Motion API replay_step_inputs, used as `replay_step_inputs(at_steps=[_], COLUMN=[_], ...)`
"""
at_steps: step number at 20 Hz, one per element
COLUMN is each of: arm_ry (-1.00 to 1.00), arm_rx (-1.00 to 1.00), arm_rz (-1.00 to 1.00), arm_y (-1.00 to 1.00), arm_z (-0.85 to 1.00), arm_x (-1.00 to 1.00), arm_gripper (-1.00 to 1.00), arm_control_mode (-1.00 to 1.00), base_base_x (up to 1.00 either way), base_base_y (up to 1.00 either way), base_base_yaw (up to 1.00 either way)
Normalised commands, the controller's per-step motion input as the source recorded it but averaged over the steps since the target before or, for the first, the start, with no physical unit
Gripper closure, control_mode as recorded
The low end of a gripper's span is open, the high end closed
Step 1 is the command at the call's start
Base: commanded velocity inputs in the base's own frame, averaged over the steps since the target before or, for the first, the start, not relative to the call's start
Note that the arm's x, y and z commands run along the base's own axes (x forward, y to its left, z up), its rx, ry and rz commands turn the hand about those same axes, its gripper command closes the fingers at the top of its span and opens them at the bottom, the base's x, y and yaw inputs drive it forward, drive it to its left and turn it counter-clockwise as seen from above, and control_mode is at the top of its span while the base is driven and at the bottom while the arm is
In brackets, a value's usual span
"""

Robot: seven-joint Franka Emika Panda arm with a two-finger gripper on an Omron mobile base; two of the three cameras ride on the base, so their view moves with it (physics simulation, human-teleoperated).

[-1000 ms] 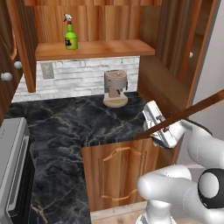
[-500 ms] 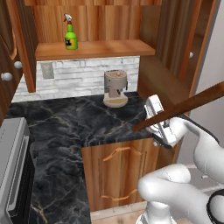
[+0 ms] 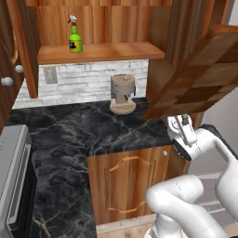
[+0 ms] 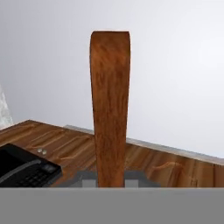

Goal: Move the cutting board and knife to the sink. Then move spray from the cabinet to the counter.

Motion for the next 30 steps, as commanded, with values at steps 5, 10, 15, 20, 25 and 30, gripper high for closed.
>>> replay_step_inputs(at_steps=[5, 10, 15, 20, 25, 30], arm_ry=[0.6, 0.32, 0.05, 0.1, 0.29, 0.32], arm_rx=[0.0, 0.01, 0.04, 0.08, 0.14, 0.15], arm_rz=[-0.29, -0.09, 0.0, 0.0, 0.0, 0.0], arm_y=[-0.08, 0.01, 0.14, 0.01, 0.0, 0.0], arm_z=[-0.03, -0.11, -0.1, 0.0, 0.0, 0.0], arm_x=[-0.67, -0.94, -0.77, -0.67, -0.67, -0.63], arm_gripper=[1.0, 1.0, 1.0, 1.0, 1.0, 1.0], arm_control_mode=[-1.0, -1.0, -1.0, -1.0, -1.0, -1.0], base_base_x=[0.0, 0.0, 0.0, 0.0, 0.0, 0.0], base_base_y=[0.0, 0.0, 0.0, 0.0, 0.0, 0.0], base_base_yaw=[0.0, 0.0, 0.0, 0.0, 0.0, 0.0])
